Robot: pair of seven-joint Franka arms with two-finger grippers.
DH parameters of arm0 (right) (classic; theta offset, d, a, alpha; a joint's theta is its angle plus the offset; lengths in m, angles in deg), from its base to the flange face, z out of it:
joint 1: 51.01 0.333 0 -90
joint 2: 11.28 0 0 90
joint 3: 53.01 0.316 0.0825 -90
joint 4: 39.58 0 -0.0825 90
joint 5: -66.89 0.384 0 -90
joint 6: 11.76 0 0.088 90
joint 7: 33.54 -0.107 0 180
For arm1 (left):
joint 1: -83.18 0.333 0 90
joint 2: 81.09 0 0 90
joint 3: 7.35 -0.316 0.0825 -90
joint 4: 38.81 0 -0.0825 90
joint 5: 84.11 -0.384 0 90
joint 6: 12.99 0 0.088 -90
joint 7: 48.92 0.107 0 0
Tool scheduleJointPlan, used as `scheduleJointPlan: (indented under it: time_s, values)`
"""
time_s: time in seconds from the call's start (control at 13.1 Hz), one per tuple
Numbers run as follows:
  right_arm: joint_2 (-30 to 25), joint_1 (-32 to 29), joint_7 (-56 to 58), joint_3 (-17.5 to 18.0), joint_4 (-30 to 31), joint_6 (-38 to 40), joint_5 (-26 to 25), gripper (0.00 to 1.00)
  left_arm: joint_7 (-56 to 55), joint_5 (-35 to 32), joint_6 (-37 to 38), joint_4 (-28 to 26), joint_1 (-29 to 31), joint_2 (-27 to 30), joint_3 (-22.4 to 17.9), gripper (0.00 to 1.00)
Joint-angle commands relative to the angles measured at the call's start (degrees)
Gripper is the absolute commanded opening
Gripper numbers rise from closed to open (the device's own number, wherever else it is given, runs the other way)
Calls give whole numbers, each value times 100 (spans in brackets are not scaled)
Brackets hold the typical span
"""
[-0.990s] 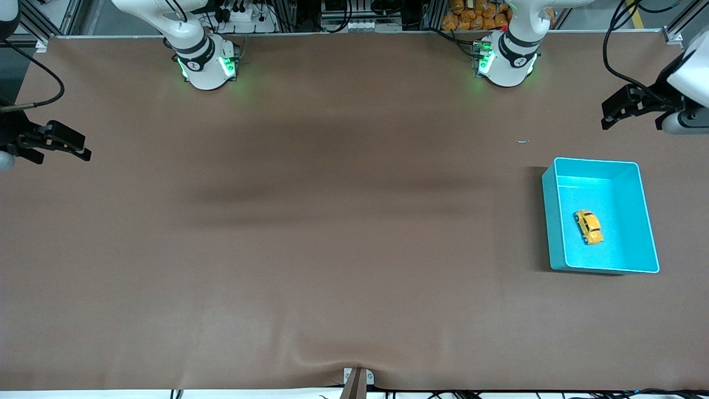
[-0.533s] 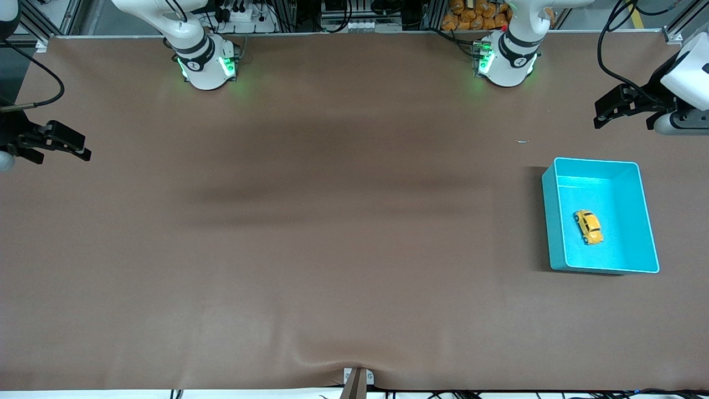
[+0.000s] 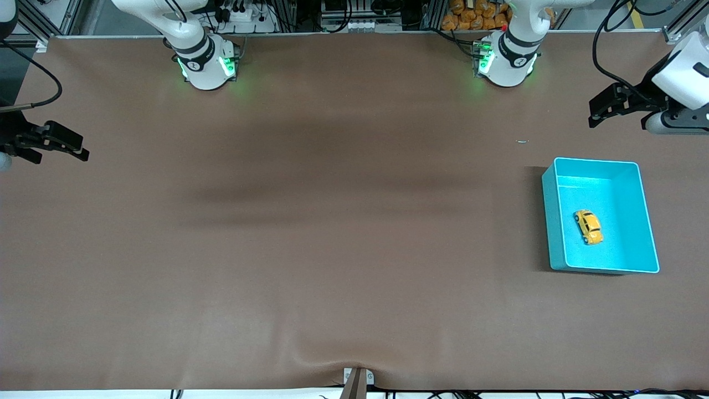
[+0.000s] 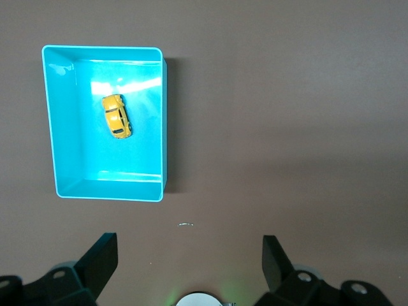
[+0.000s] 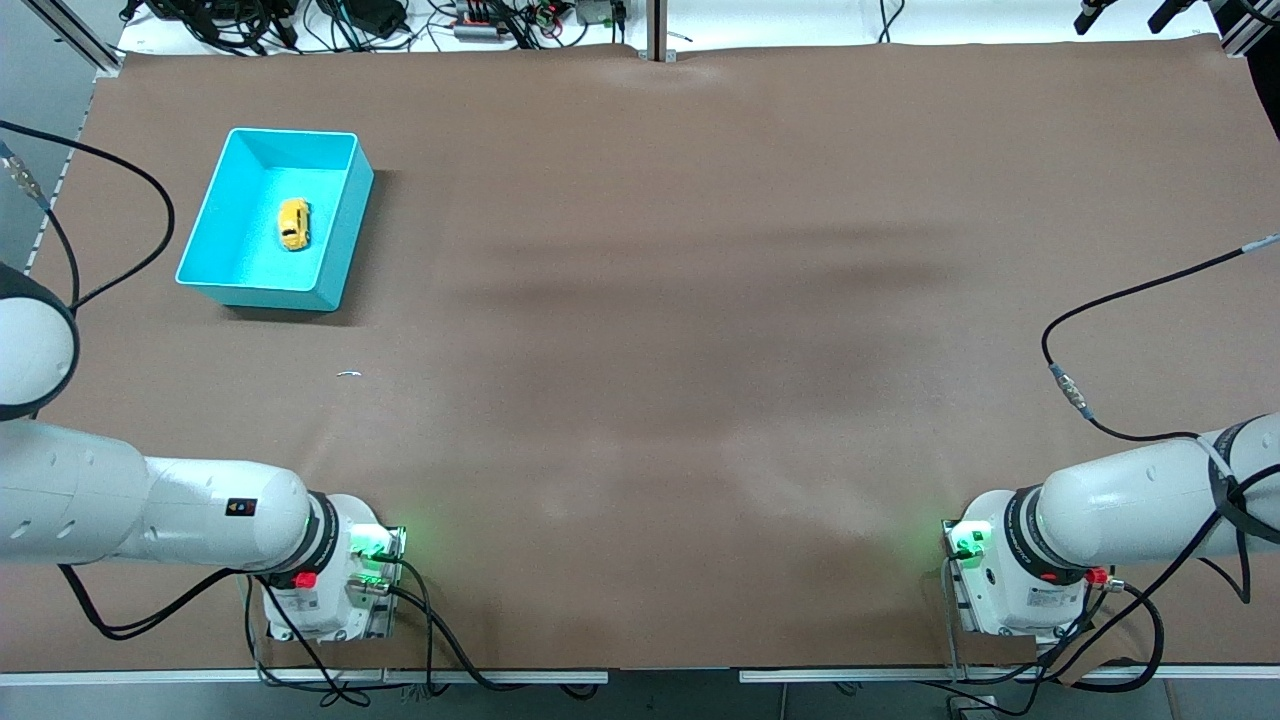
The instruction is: Wind and store yellow beetle car
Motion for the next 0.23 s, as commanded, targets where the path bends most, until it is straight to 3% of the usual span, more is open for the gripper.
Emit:
scheduleJointPlan:
  time_s: [0.0, 0.15]
  values:
    - [-96, -78, -64, 55, 78, -13, -75, 100, -82, 89, 139, 134, 2, -24, 25, 100]
    - [-96, -87, -38, 55, 78, -13, -66, 100, -82, 89, 139, 134, 2, -24, 34, 100]
